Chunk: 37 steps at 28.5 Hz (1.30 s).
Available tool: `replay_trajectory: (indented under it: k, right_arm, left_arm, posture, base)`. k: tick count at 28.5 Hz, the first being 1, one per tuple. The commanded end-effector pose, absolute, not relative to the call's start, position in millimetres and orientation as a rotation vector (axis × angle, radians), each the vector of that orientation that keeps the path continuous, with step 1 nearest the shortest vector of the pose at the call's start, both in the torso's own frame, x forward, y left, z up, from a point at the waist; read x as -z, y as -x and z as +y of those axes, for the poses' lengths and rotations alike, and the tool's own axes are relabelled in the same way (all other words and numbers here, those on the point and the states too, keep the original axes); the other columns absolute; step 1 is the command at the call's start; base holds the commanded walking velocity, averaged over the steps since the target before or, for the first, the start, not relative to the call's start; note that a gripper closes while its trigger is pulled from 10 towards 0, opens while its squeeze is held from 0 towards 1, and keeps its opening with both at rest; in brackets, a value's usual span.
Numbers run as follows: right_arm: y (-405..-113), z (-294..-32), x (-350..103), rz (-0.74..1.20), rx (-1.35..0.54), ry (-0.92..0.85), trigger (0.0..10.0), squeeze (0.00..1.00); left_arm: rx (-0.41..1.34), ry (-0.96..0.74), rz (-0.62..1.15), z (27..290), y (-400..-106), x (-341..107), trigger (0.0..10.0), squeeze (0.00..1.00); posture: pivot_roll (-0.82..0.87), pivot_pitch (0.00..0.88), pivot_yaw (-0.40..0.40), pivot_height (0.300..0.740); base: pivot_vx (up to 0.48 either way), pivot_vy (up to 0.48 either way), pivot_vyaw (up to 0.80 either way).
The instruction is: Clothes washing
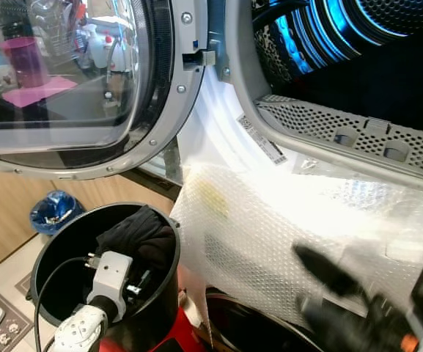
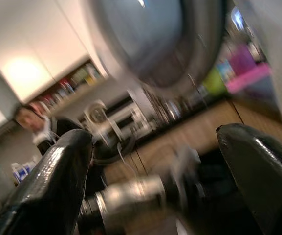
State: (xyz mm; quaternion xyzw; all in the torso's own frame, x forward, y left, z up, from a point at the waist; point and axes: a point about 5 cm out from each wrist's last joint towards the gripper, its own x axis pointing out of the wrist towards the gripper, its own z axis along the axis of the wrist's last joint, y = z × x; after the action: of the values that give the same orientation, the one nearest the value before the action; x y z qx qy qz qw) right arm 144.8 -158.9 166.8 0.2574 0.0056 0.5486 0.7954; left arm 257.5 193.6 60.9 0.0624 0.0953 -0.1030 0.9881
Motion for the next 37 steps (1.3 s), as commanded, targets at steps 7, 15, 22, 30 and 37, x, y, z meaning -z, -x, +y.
replay_trajectory:
  k: [7,15,22,30,37]
  right_arm:
    - [-133,-179,-52,0.511,-0.963,-0.257,10.0,0.00]
    - [-139,-213,50,0.870,-0.420,0.003,10.0,0.00]
    - [-135,-211,89,0.998,0.002,-0.198,10.0,0.00]
    - [-144,-209,96,1.012,0.339,-0.274,10.0,0.00]
    - [-160,-198,93,0.993,0.268,-0.211,10.0,0.00]
  left_arm:
    - [0.210,-0.133,0.186,199,-256,-65,10.0,0.00]
    - [0.157,-0.140,0.114,202,-255,-80,10.0,0.00]
    - [0.161,-0.128,0.092,196,-253,-84,10.0,0.00]
    - [0.086,-0.127,0.011,196,-258,-102,10.0,0.00]
    - [-0.025,0.075,0.003,210,-267,-111,10.0,0.00]
  posture:
    - [-0.11,0.073,0.061,0.740]
    - [-0.11,0.070,0.072,0.740]
    - [-0.09,0.065,0.083,0.740]
    - [-0.09,0.058,0.075,0.740]
    - [-0.07,0.053,0.056,0.740]
  base:
    - [0.000,0.000,0.00]
    - [0.000,0.000,0.00]
    - [0.000,0.000,0.00]
    - [0.000,0.000,0.00]
    - [0.000,0.000,0.00]
